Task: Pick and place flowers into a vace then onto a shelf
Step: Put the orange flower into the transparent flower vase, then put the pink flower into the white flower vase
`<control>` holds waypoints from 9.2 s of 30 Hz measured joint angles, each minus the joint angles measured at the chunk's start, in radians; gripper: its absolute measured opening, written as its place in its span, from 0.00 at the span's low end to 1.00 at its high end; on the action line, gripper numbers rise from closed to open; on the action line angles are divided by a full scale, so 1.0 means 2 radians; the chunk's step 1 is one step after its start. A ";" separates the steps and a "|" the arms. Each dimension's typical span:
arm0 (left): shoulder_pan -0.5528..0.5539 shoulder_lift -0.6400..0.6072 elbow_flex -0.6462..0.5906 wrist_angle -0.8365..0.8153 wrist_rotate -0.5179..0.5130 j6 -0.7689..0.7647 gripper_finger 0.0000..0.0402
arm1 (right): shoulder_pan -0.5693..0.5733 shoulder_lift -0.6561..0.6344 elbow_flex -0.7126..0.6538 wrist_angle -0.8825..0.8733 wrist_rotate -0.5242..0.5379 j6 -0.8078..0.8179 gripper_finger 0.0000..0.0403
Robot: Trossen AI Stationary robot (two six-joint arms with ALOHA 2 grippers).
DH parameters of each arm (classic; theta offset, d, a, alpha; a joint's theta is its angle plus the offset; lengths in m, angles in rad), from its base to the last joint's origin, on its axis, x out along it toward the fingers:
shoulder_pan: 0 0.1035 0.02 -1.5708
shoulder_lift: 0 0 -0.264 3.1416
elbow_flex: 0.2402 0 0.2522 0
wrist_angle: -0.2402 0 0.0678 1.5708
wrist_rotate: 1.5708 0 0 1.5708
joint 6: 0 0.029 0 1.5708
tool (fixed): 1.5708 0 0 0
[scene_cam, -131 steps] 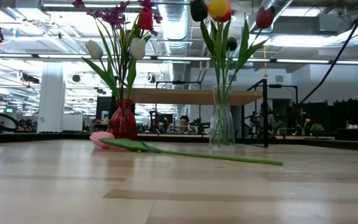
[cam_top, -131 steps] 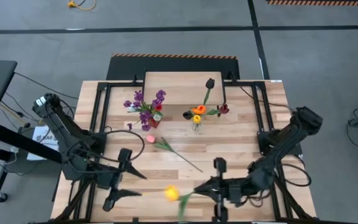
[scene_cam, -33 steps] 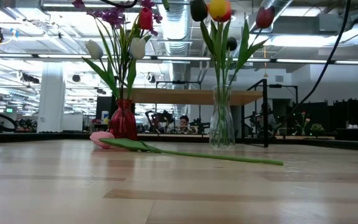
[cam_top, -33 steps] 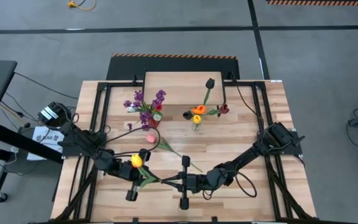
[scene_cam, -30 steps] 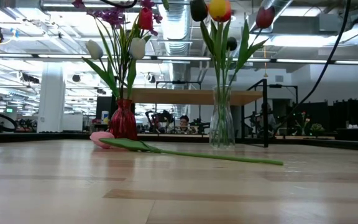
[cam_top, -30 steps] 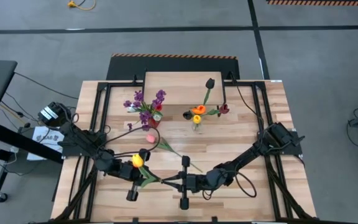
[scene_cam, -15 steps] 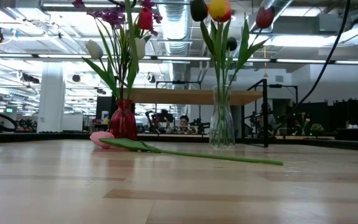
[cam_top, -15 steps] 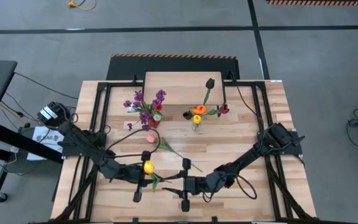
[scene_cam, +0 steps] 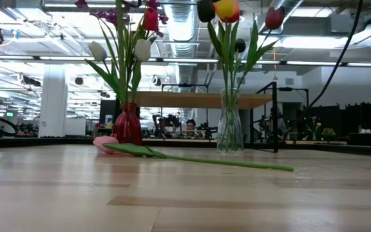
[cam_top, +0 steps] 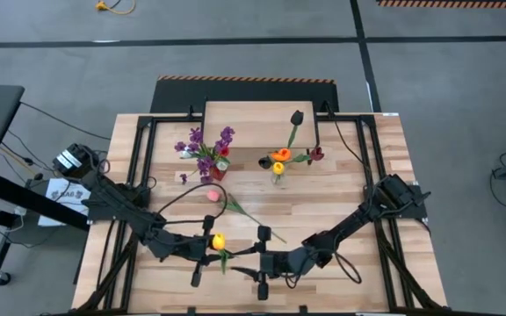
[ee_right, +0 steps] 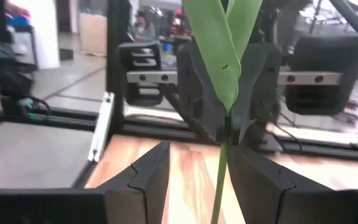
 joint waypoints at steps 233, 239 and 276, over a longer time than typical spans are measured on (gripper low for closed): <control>-0.098 -0.360 -0.187 0.104 -0.031 0.002 0.42 | -0.129 -0.361 -0.127 -0.559 0.205 0.194 0.61; -0.098 -0.360 -0.187 0.104 -0.031 0.002 0.42 | -0.127 -0.361 -0.097 -0.638 0.195 0.191 0.61; -0.098 -0.359 -0.187 0.068 -0.031 -0.011 0.42 | 0.035 -0.276 -0.034 -0.700 0.088 0.321 0.61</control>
